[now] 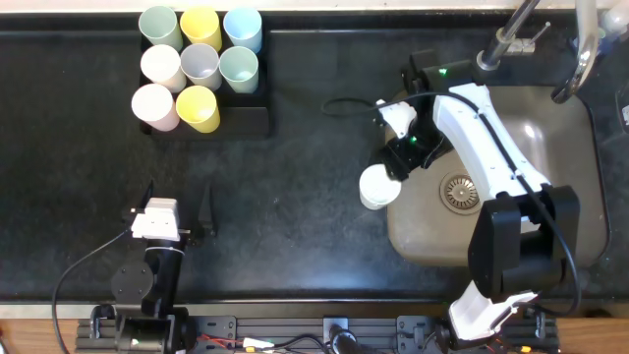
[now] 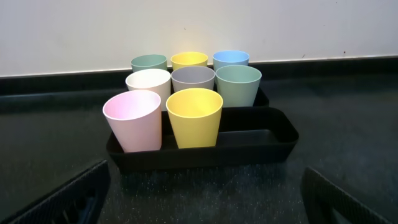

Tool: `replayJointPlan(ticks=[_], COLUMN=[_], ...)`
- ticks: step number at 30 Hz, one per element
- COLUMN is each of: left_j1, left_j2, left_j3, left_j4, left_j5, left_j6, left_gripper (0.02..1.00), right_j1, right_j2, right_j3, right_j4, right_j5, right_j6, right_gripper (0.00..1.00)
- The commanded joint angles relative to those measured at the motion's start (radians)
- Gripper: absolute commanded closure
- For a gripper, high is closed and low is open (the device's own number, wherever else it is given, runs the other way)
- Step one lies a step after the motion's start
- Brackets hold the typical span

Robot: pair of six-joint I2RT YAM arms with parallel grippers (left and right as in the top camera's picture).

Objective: Store Cups

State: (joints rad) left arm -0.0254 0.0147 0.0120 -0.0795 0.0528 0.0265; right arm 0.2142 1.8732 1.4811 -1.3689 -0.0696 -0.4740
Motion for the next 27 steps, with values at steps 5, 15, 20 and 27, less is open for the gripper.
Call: replayJointPlan(ticks=[5,15,20,27], left_j1=[0.006,0.006,0.006,0.006], left_j2=[-0.012,-0.012,-0.012,-0.012], left_j3=[-0.004,-0.004,-0.004,-0.004], left_j4=[-0.001,0.0,0.0,0.0], left_j5=[0.006,0.006,0.006,0.006], left_j6=[0.011,0.011,0.011,0.011], left_gripper=[0.02,0.02,0.02,0.02], right_j1=[0.069,0.113,0.164,0.278], right_j2=[0.0,-0.005,0.008,0.213], right_j3=[0.025,0.137,0.465,0.989], right_j4=[-0.04,-0.059,-0.099,-0.229], right_j5=[-0.182,-0.117,-0.024,0.011], right_j6=[0.006,0.101,0.219,0.27], right_gripper=[0.958,0.956,0.958,0.956])
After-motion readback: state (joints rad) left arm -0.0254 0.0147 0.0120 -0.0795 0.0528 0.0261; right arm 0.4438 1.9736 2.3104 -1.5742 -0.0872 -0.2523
